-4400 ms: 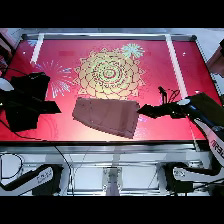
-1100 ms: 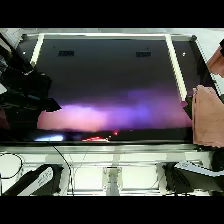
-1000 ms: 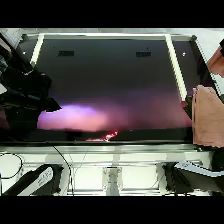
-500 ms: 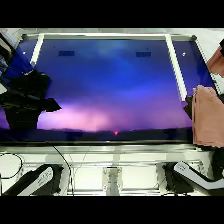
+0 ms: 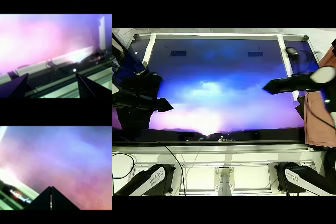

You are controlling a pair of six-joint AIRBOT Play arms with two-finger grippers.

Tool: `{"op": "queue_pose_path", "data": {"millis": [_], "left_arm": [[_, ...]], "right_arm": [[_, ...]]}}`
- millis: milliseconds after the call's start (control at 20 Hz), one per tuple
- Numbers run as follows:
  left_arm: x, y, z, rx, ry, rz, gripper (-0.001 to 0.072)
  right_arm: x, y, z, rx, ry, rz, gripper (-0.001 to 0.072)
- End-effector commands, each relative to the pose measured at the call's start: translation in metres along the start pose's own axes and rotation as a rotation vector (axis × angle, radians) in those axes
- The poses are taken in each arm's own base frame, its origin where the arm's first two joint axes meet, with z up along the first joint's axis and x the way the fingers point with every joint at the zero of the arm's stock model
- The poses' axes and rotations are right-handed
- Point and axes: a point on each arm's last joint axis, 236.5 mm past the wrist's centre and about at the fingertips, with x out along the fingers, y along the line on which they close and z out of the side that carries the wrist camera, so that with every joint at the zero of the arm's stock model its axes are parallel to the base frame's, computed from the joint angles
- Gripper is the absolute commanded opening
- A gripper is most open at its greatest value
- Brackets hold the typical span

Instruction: Fold the clothes and pants, and hang the long-sleeved shirts on hangers.

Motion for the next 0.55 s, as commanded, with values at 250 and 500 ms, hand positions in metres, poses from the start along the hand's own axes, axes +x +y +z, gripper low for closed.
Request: {"op": "queue_pose_path", "data": {"millis": [250,500], "left_arm": [[0.0,0.0,0.0,0.0,0.0,0.0,0.0686],[0.0,0.0,0.0,0.0,0.0,0.0,0.0685]], "right_arm": [[0.069,0.078,-0.029,-0.12,0.158,0.084,0.0008],[0.071,0.077,-0.033,-0.101,0.176,0.086,0.0007]]}}
